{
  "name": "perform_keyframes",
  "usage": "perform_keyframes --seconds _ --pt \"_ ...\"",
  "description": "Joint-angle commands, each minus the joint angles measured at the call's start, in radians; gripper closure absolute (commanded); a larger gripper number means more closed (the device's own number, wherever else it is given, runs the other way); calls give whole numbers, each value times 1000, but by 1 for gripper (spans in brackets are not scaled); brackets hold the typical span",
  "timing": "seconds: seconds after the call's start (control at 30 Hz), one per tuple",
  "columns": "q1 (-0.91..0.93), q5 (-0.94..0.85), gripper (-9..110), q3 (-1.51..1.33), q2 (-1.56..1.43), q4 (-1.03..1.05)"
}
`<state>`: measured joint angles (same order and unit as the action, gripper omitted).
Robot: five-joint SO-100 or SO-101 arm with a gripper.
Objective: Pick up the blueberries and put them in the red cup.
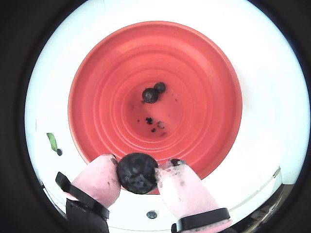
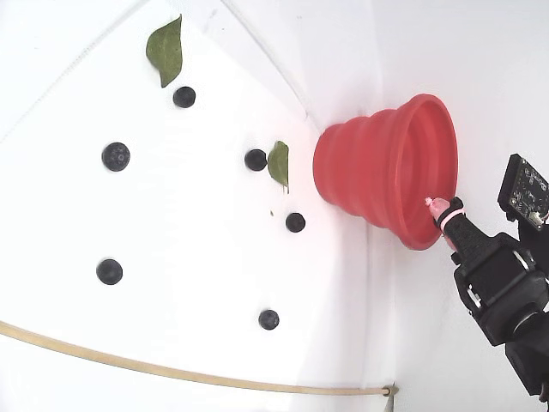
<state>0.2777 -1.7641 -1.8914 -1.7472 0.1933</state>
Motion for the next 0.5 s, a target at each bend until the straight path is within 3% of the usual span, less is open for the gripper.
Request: perform_keyframes --seconds 0.0,0.47 --pt "18 -9 85 123 -21 -29" --pt "32 -38 83 67 -86 -67"
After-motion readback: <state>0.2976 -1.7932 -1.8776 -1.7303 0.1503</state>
